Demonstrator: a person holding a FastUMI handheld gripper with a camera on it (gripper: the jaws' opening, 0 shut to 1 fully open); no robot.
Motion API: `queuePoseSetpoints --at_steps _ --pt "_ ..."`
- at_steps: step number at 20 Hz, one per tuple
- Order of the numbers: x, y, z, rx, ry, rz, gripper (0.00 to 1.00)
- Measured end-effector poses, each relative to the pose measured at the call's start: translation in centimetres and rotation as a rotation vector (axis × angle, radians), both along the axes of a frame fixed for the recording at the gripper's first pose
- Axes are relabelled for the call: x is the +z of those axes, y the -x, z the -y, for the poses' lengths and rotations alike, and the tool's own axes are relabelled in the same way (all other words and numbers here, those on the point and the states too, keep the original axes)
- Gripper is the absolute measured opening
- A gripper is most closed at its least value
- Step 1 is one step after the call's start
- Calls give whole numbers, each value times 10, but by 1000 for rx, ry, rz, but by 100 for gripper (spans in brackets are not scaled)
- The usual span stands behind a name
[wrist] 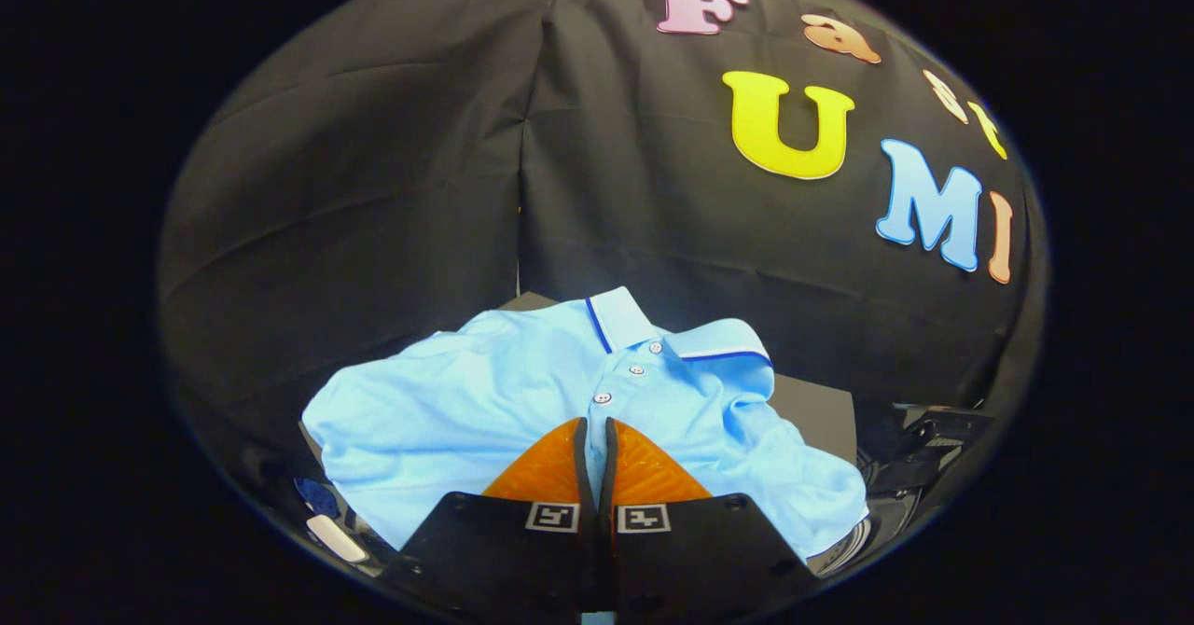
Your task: Put the clothes into the washing machine and then close the washing machine lid.
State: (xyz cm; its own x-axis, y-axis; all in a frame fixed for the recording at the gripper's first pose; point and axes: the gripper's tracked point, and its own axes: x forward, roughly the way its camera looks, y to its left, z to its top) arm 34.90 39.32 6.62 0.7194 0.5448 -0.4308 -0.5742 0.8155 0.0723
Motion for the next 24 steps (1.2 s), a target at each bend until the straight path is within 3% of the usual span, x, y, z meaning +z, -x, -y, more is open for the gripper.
queuePoseSetpoints --at_steps 17,24 --pt "187 -11 47 9 -244 203 1" --pt "201 -17 99 -39 -252 251 1"
